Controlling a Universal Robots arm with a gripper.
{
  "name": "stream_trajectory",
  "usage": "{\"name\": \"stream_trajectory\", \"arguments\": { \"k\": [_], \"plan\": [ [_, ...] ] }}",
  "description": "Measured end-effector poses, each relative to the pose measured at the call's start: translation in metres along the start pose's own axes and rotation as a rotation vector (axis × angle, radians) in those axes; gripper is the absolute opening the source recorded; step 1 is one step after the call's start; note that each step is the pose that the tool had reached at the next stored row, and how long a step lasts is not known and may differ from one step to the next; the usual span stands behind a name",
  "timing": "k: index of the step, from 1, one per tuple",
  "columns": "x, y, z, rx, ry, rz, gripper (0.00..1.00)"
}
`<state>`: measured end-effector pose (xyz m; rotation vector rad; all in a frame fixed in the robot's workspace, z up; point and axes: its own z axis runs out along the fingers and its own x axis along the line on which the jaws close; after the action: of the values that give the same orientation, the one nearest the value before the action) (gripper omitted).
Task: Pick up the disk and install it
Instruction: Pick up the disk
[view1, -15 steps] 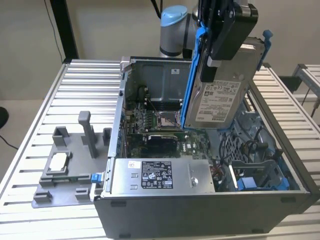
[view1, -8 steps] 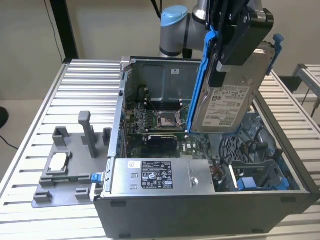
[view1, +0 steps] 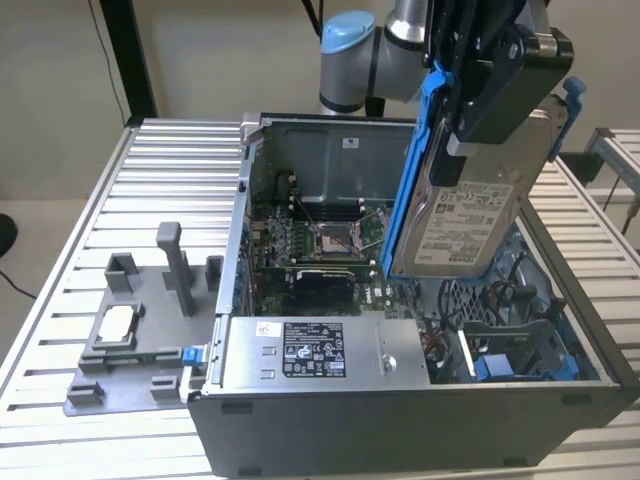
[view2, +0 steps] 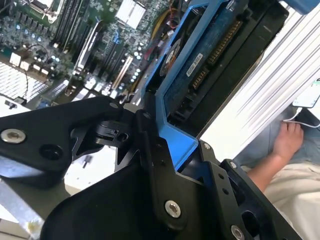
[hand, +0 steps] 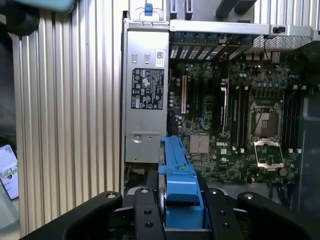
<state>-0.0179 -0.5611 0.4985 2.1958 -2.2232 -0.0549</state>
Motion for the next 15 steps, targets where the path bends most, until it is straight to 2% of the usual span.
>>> {"name": "stream_trajectory", "arguments": {
  "k": [11, 15],
  "plan": [
    [0.0154, -0.0055, -0.0004, 0.0002, -0.0005, 0.012, 0.0],
    [0.0203, -0.0094, -0.0006, 0.0002, -0.0005, 0.015, 0.0]
  ]
}}
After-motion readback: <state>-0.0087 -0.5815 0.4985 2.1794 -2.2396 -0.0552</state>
